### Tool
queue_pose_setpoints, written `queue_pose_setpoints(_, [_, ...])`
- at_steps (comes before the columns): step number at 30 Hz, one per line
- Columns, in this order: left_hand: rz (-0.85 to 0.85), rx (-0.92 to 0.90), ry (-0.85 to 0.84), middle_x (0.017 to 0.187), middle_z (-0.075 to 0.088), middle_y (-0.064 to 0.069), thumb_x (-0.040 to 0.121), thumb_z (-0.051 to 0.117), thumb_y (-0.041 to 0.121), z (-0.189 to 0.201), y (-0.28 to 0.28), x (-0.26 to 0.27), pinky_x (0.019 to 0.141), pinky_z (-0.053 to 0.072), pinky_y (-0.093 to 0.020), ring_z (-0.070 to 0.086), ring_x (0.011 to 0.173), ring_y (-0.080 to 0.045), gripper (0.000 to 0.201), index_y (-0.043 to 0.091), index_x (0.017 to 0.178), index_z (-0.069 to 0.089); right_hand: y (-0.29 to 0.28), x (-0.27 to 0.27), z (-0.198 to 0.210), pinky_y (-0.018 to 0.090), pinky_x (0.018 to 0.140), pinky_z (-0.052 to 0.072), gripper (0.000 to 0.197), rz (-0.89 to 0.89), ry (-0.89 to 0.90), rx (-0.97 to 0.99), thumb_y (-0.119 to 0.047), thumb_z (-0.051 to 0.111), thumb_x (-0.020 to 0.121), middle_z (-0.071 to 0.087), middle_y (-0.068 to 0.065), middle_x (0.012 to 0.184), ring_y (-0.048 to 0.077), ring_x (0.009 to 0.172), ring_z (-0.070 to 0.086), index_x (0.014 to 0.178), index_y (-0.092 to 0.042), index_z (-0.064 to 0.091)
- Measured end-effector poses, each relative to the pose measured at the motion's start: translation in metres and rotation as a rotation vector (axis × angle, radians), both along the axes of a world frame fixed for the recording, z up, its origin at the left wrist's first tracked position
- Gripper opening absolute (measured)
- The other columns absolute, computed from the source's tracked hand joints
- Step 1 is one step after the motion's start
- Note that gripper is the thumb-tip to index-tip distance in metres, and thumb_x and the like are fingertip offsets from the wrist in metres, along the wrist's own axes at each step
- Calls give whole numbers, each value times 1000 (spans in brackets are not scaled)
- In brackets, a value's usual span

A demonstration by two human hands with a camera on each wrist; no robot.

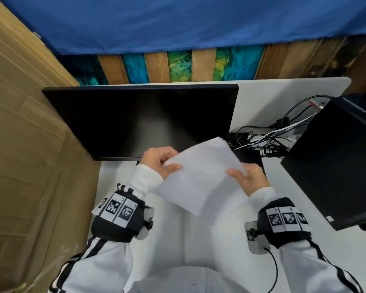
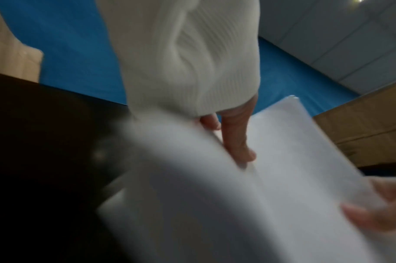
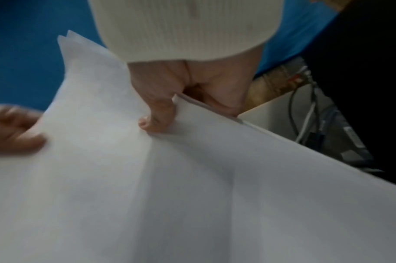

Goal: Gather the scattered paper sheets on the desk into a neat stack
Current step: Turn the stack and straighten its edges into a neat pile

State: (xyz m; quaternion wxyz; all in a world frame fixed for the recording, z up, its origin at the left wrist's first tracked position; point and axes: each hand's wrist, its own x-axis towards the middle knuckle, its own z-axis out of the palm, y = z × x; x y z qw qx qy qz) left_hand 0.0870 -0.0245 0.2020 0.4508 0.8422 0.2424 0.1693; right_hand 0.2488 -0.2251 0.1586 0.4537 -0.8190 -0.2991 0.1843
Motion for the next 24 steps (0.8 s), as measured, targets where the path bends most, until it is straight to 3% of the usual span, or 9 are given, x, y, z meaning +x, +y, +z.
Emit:
queue_pose_setpoints(3, [128, -58, -108, 55, 63, 15, 68, 79, 11, 4, 11, -13, 54, 43, -3, 57, 53, 10, 24, 27, 67, 61, -7, 7, -3, 5, 54, 48, 18, -65, 208, 151, -6, 61, 84, 70, -24, 56, -8, 59, 66, 100, -7, 68])
queue_pose_setpoints(5, [163, -221, -231, 56, 69, 15, 72, 73, -2, 7, 9, -15, 56, 47, -1, 61, 55, 12, 22, 18, 75, 63, -8, 8, -4, 3, 52, 47, 12, -103, 271, 214, -4, 60, 84, 68, -28, 55, -11, 54, 63, 85, -13, 67])
queue_pose_setpoints(8, [178, -424, -270, 66, 74, 15, 71, 73, -4, -4, -1, -11, 61, 54, -11, 67, 64, 6, 25, 14, 84, 65, -5, 5, -10, 10, 58, 51, 15, -158, 332, 246, -2, 62, 82, 71, -19, 56, -9, 55, 64, 77, -16, 66])
queue_pose_setpoints(10, [171, -448, -170, 73, 71, 11, 69, 75, 0, -20, -12, -6, 58, 54, -13, 65, 62, 7, 30, 9, 96, 65, -3, -2, -17, 20, 72, 51, 16, -164, 382, 220, -2, 68, 78, 70, -14, 73, -5, 64, 65, 90, -12, 64])
queue_pose_setpoints(13, [204, -440, -52, 70, 63, 7, 74, 66, -14, -35, -25, 6, 54, 47, -10, 62, 58, 4, 35, 4, 104, 61, -3, -11, -28, 26, 83, 44, 42, -195, 447, 195, -2, 75, 71, 62, -10, 88, 8, 84, 60, 103, -18, 55])
queue_pose_setpoints(16, [257, -418, 24, 67, 50, 7, 76, 56, -18, -38, -25, 15, 42, 39, 1, 50, 64, -12, 36, 10, 98, 59, -2, -10, -29, 30, 89, 40, 43, -219, 477, 201, -3, 73, 73, 60, -4, 95, 19, 97, 56, 107, -19, 52])
queue_pose_setpoints(18, [249, -469, 11, 67, 52, 5, 72, 55, -15, -42, -19, 15, 46, 43, -4, 52, 68, -15, 25, 7, 82, 62, -2, -6, -30, 32, 88, 41, 39, -219, 481, 204, -4, 71, 75, 61, -1, 96, 22, 99, 56, 107, -16, 53])
queue_pose_setpoints(22, [209, -538, -5, 65, 65, 9, 80, 53, -11, -51, -14, 12, 48, 50, -6, 63, 51, 6, 35, 22, 69, 61, -1, 2, -43, 33, 83, 46, 48, -261, 469, 114, -15, 75, 73, 66, 15, 108, 29, 98, 62, 115, 3, 56])
queue_pose_setpoints(24, [206, -575, 33, 55, 69, 15, 83, 51, -10, -63, -15, 9, 48, 50, -7, 65, 54, 2, 35, 22, 72, 62, 0, 2, -53, 32, 81, 46, 51, -259, 475, 58, -18, 75, 73, 67, 16, 107, 29, 95, 64, 116, 2, 57])
